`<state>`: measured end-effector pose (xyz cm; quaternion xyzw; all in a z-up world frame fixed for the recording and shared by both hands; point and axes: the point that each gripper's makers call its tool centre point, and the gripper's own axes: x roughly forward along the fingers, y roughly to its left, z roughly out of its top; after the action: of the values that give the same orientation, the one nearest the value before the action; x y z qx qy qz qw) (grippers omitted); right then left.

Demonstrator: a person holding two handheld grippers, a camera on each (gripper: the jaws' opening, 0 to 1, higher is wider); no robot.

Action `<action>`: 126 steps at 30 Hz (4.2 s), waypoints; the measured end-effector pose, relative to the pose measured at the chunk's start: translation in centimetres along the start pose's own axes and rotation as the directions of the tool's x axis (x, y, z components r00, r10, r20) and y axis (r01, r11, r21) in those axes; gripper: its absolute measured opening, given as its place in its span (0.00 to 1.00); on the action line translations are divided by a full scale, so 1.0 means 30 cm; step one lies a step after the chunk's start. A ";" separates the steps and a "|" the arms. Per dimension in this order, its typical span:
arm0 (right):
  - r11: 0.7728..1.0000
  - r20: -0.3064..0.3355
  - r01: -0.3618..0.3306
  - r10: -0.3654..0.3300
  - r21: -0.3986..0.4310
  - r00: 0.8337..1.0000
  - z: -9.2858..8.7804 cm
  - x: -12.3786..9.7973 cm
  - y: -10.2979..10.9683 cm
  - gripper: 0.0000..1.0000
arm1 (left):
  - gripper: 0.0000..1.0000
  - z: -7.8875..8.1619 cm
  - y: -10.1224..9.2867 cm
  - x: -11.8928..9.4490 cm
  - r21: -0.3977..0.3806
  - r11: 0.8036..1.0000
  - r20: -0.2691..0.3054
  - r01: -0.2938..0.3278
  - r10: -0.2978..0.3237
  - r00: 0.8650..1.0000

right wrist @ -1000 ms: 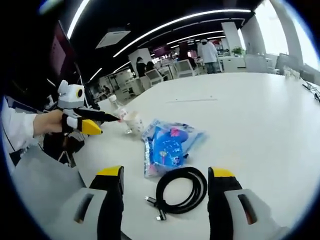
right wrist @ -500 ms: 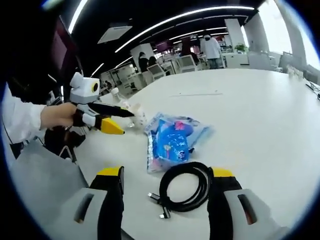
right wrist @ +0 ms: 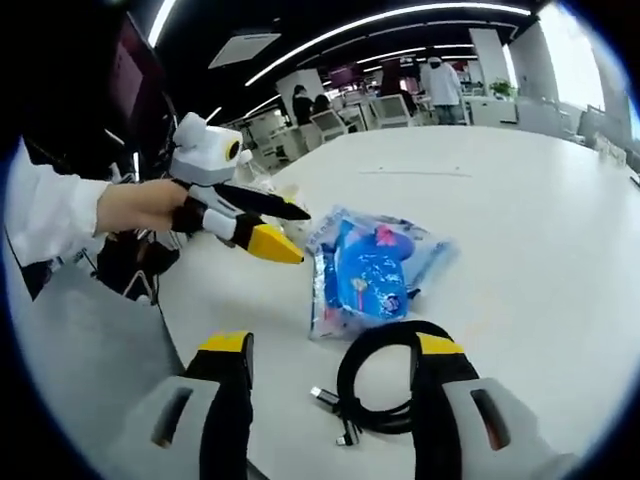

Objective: Arrange the tabletop items into an orderly group along one side of the table until the central work area is clear of visible clutter.

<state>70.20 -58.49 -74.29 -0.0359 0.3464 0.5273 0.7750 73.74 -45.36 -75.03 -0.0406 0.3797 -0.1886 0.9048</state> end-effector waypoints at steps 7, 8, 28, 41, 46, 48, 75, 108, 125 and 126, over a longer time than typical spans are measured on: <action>1.000 -0.027 0.020 -0.020 0.000 0.999 -0.006 0.035 0.007 0.59 | 0.77 -0.019 0.013 0.019 0.003 1.000 -0.029 0.006 -0.005 1.000; 0.999 -0.042 0.040 -0.041 -0.021 0.998 -0.013 0.040 -0.001 0.59 | 0.77 -0.021 0.018 0.021 0.008 1.000 -0.034 0.004 -0.004 0.999; 0.964 0.018 0.096 -0.094 -0.249 0.995 0.075 0.119 0.009 0.44 | 0.70 -0.032 0.038 0.086 0.031 0.999 -0.067 0.019 -0.017 0.998; 0.958 -0.024 0.115 -0.126 -0.265 0.992 0.034 0.144 0.000 0.39 | 0.48 -0.054 0.044 0.102 0.030 0.999 -0.097 0.027 -0.024 0.995; 0.945 -0.049 0.126 -0.147 -0.301 0.988 0.017 0.183 -0.016 0.28 | 0.40 -0.077 0.055 0.098 0.022 1.000 -0.118 0.011 -0.008 0.993; 0.947 -0.060 0.142 -0.165 -0.289 0.984 0.004 0.190 -0.027 0.27 | 0.41 -0.089 0.052 0.096 0.020 1.000 -0.131 0.014 -0.011 0.991; 0.936 -0.050 0.117 -0.141 -0.332 0.989 0.092 0.164 -0.010 0.00 | 0.00 -0.134 0.055 0.032 -0.072 0.997 -0.150 0.013 -0.023 0.988; 0.920 0.053 0.220 -0.215 -0.324 0.975 0.228 -0.055 -0.235 0.00 | 0.00 0.047 -0.209 0.041 -0.243 0.967 0.003 0.073 -0.075 0.997; 0.913 0.085 0.255 -0.240 -0.320 0.967 0.267 -0.132 -0.383 0.00 | 0.00 0.152 -0.307 0.156 -0.224 0.973 0.010 0.061 -0.060 0.998; 0.912 0.087 0.257 -0.241 -0.320 0.967 0.271 -0.133 -0.394 0.00 | 0.00 0.154 -0.309 0.162 -0.222 0.973 0.009 0.061 -0.060 0.998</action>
<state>83.39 -63.45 -69.50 -0.1964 0.2285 0.4753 0.8266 77.22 -56.08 -73.02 -0.1534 0.3961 -0.1724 0.8888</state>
